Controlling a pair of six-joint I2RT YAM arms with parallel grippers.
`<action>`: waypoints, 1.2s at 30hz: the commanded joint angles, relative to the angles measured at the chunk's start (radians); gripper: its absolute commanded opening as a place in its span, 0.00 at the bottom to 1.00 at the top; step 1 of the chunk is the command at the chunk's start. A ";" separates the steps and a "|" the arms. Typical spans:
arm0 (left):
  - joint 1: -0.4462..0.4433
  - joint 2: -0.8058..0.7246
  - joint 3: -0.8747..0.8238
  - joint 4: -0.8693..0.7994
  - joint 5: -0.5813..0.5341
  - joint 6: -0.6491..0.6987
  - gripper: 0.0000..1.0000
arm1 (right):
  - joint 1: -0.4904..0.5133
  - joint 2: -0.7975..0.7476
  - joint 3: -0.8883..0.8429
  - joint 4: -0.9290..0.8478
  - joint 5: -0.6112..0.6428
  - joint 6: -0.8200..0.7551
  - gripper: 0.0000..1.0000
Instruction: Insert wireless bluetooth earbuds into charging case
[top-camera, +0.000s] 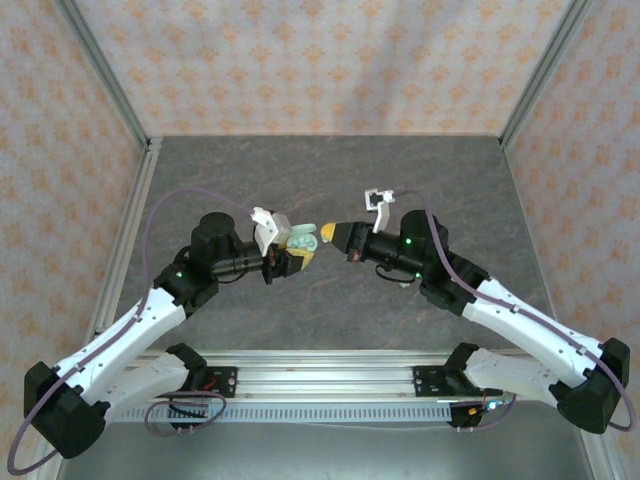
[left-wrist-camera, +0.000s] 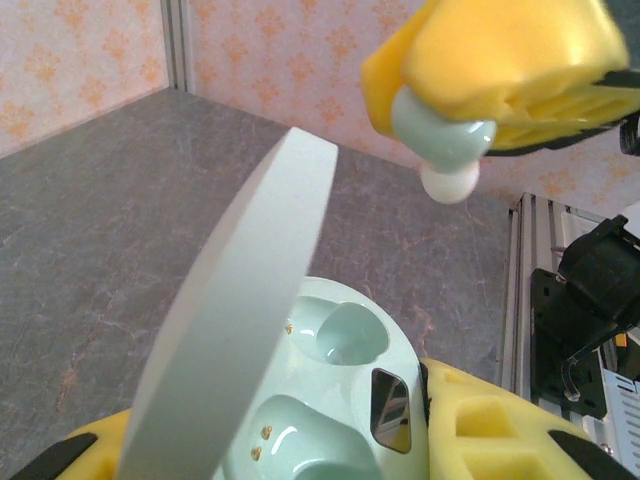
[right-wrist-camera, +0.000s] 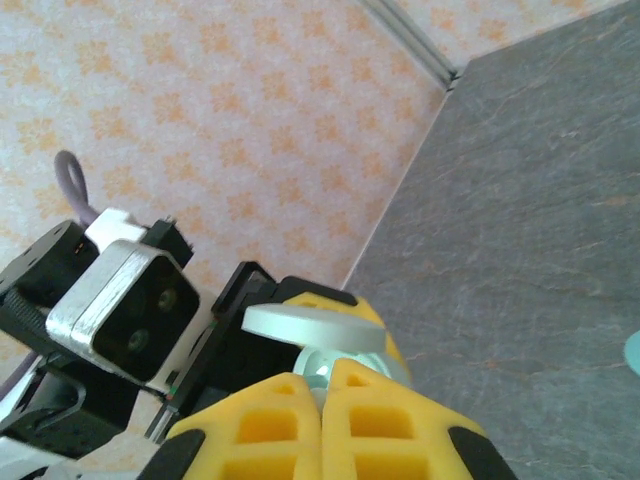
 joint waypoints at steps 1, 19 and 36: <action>-0.007 0.002 0.035 0.048 0.033 -0.020 0.10 | 0.025 0.014 -0.004 0.118 -0.020 0.028 0.05; -0.008 -0.007 0.042 0.030 0.055 -0.019 0.10 | 0.093 0.158 0.050 0.154 -0.045 -0.016 0.05; -0.007 -0.012 0.036 0.023 0.052 -0.011 0.10 | 0.096 0.230 0.054 0.218 -0.044 -0.067 0.05</action>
